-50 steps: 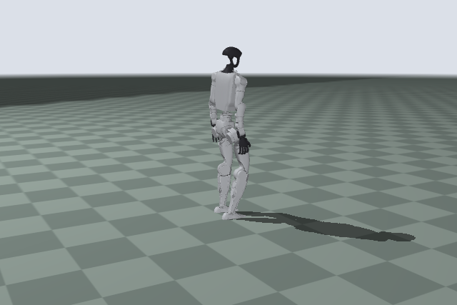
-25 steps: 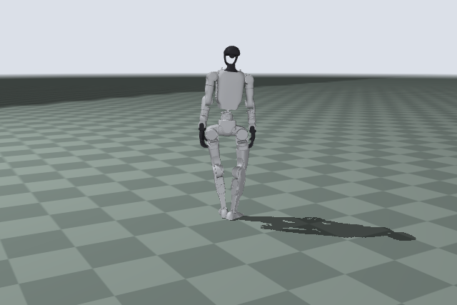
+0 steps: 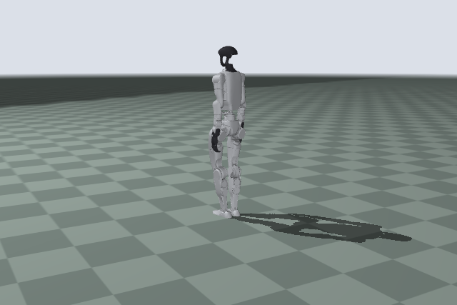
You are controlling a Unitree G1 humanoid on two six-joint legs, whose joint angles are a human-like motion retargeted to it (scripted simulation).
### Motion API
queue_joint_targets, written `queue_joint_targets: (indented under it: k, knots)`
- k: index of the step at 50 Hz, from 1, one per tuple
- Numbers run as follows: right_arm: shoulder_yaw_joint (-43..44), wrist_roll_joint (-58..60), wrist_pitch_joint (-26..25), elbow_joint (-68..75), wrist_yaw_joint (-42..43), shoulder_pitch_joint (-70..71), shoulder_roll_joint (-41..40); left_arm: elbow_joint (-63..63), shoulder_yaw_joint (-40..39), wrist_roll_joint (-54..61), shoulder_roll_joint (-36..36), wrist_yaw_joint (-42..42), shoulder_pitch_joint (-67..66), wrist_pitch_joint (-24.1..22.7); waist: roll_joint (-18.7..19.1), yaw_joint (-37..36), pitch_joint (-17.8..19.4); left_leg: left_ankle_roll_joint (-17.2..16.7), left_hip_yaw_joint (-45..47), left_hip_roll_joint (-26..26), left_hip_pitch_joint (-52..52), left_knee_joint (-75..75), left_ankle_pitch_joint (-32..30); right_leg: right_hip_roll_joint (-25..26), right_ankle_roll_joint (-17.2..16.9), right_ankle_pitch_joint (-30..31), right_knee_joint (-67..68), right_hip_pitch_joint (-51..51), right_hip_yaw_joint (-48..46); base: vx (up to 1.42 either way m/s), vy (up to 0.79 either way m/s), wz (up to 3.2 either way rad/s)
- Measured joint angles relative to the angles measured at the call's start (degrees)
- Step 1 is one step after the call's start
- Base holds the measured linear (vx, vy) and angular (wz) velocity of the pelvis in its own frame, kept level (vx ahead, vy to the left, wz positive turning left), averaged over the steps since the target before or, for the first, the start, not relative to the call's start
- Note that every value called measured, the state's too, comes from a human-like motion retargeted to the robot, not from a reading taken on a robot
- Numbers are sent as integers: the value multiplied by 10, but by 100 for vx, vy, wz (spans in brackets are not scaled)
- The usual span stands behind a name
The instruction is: Walk run
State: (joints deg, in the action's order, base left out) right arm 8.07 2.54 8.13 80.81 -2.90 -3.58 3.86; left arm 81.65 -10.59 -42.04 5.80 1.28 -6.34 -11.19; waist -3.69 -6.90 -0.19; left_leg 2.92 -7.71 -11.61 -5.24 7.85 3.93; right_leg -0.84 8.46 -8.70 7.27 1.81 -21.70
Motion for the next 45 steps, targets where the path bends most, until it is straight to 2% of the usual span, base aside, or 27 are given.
queue_joint_targets:
  k: [3,5,7,10,12,13,15,20,25,33,38,40,42,45]
  knots:
    - [-5,9,-2,-1,1,-1,2,20,-8,0,2,-8,-6,8,-12,18,-5,12,112,22,3,27,29,-3,1,5,-23,-11,-22,-2,-3,76]
    - [-7,13,-3,3,5,-4,0,35,-17,-2,5,-13,-11,15,-15,21,-10,-12,134,29,11,49,30,2,1,5,-33,-18,-24,5,-3,13]
    - [-4,13,-5,8,4,-9,-1,55,-22,1,6,-23,-16,21,-12,18,-14,-33,124,34,26,49,23,15,0,4,-38,-25,-17,11,1,-22]
    - [5,18,-8,16,1,-21,2,78,-22,13,2,-33,-24,31,-3,17,-22,4,92,34,54,5,22,30,-7,2,-45,-42,-4,19,4,-40]
    - [6,28,-10,27,3,-27,6,88,-26,19,-2,-34,-27,36,4,18,-30,28,143,46,61,-7,21,39,-6,4,-48,-49,13,19,2,-81]
    - [5,31,-12,33,8,-29,6,88,-32,20,-5,-35,-26,37,6,18,-34,28,158,51,60,-9,21,42,-6,6,-46,-47,24,10,0,-89]
    - [7,30,-13,42,20,-32,5,80,-36,21,-8,-39,-21,32,10,25,-34,18,157,59,62,-12,20,44,-7,9,-37,-42,34,2,-3,-61]
    - [23,11,-7,49,5,-57,9,52,-2,21,-3,-24,4,16,13,17,-32,25,180,60,82,-35,17,50,-22,3,-27,-44,62,9,-2,-43]
    - [42,28,-6,59,1,-78,9,11,0,30,2,20,28,1,15,18,-36,13,195,66,105,-66,10,64,-22,-12,-24,-46,90,10,-10,-36]
    - [40,16,-7,82,-7,-91,5,-42,5,51,11,19,43,-27,14,23,-42,-5,213,85,114,-62,28,74,8,-7,-37,-51,101,9,-16,-15]
    - [40,-26,8,82,6,-75,-12,-42,6,38,7,-74,23,-17,-6,33,-43,-10,216,91,85,21,68,55,10,-23,-41,-55,89,14,-16,29]
    - [37,-47,11,74,11,-57,-18,-28,4,32,5,-111,13,-7,-19,37,-41,-5,219,84,47,95,57,41,10,-30,-41,-57,83,8,-12,38]
    - [34,-66,12,58,8,-35,-23,-12,4,22,6,-126,4,-2,-33,39,-38,-10,214,75,-10,198,37,25,6,-33,-43,-59,75,18,-14,51]
    - [33,-82,17,22,4,-1,-26,11,-3,4,7,-124,-13,6,-49,32,-31,1,227,73,-83,310,54,9,2,-35,-46,-65,63,20,-9,32]
